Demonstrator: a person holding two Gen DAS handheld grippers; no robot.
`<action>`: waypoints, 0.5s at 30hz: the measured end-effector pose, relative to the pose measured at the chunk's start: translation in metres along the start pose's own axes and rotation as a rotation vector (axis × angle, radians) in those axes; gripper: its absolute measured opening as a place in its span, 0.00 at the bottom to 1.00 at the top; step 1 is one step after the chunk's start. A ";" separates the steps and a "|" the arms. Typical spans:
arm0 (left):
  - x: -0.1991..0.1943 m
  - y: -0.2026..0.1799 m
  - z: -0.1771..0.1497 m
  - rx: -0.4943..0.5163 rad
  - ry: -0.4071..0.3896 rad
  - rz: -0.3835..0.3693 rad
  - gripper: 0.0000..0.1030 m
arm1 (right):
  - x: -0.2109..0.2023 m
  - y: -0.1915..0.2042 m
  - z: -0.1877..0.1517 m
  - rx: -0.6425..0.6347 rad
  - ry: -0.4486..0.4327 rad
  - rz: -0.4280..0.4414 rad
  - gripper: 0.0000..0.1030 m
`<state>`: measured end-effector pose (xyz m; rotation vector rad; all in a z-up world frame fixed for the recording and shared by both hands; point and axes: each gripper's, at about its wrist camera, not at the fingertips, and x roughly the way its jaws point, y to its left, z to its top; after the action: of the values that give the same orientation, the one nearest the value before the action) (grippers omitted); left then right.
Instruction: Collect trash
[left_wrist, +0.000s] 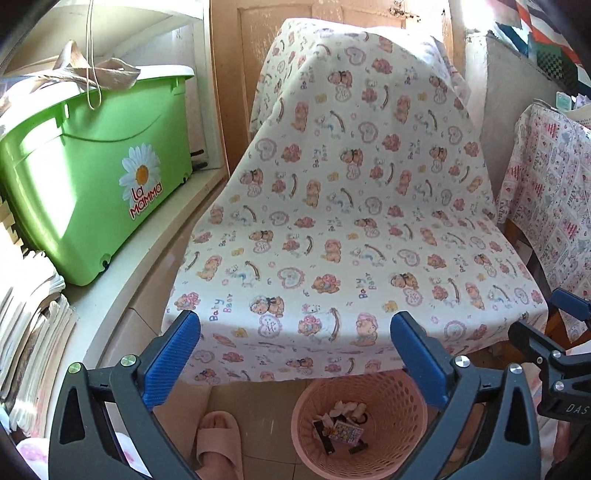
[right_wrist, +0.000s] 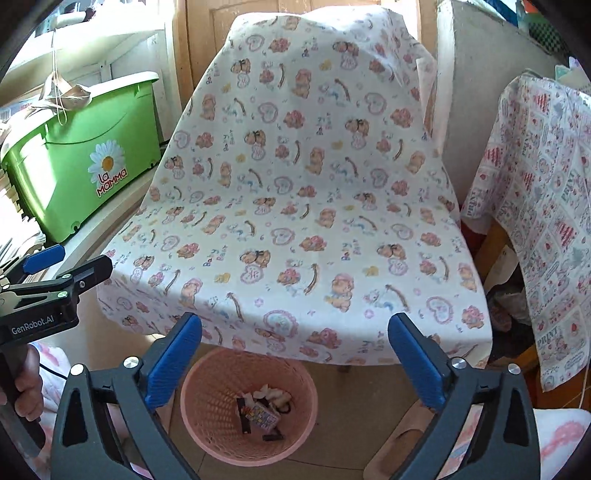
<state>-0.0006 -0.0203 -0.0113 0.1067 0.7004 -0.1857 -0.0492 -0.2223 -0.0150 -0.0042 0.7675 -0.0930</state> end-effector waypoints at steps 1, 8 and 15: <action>-0.002 -0.001 0.001 0.005 -0.010 0.008 0.99 | -0.005 -0.001 0.002 -0.001 -0.023 -0.004 0.99; -0.009 -0.003 0.003 0.029 -0.055 0.032 0.99 | -0.018 0.002 0.006 -0.040 -0.095 -0.017 0.99; -0.010 -0.008 0.002 0.055 -0.072 0.050 0.99 | -0.023 0.003 0.004 -0.020 -0.110 0.015 0.99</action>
<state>-0.0088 -0.0271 -0.0037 0.1697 0.6206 -0.1598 -0.0621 -0.2180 0.0037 -0.0222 0.6580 -0.0707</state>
